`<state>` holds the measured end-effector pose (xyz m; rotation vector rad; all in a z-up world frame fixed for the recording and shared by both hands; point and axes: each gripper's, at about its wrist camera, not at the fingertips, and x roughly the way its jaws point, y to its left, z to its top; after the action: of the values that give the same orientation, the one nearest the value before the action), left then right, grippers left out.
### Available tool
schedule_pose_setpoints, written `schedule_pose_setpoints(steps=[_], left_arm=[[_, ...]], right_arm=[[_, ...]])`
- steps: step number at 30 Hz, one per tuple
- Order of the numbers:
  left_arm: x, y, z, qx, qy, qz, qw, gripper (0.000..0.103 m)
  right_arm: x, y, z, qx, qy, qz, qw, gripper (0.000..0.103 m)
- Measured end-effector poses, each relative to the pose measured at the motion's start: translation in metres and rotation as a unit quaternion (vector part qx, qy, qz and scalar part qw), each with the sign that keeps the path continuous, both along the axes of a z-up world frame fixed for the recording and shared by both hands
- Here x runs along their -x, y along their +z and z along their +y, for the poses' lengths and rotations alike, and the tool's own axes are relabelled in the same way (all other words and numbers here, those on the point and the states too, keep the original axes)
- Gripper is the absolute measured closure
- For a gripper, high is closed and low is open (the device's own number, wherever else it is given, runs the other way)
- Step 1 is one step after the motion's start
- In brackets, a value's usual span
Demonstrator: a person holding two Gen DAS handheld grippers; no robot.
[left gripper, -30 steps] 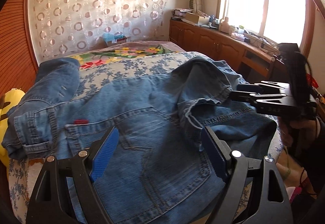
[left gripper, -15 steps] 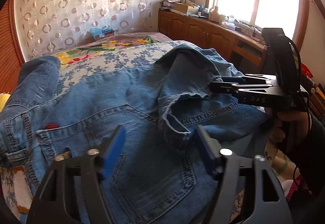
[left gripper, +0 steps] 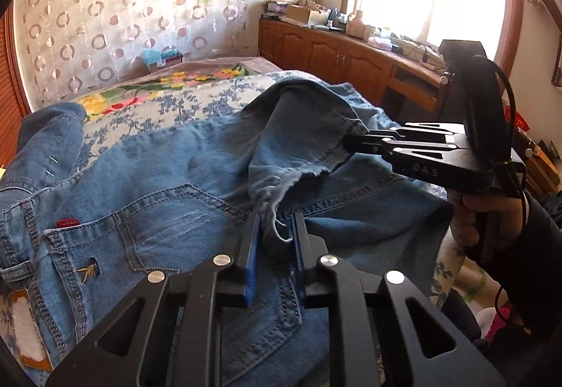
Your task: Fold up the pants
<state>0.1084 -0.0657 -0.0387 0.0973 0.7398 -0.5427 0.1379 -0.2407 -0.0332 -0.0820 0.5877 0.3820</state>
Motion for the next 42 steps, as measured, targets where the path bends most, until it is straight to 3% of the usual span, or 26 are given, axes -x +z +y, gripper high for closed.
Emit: schedule_pose_setpoints(steps=[11,19,30,42], left_arm=[[0.025,0.031,0.019,0.043,0.004,-0.031,0.9986,0.094],[0.052,0.049,0.053,0.066,0.025,-0.050,0.9962,0.094],[0.074,0.042,0.107,0.074,0.078,-0.045,0.9932,0.094],[0.090,0.024,0.160,0.087,0.134,-0.028,0.9868,0.094]], right_arm=[[0.017,0.064,0.002,-0.011,0.033,-0.065,0.997,0.093],[0.038,0.096,0.030,-0.013,0.085,-0.101,0.991,0.093],[0.034,0.099,0.084,-0.003,0.155,-0.104,0.982,0.093],[-0.010,0.096,0.157,0.003,0.220,-0.075,0.973,0.093]])
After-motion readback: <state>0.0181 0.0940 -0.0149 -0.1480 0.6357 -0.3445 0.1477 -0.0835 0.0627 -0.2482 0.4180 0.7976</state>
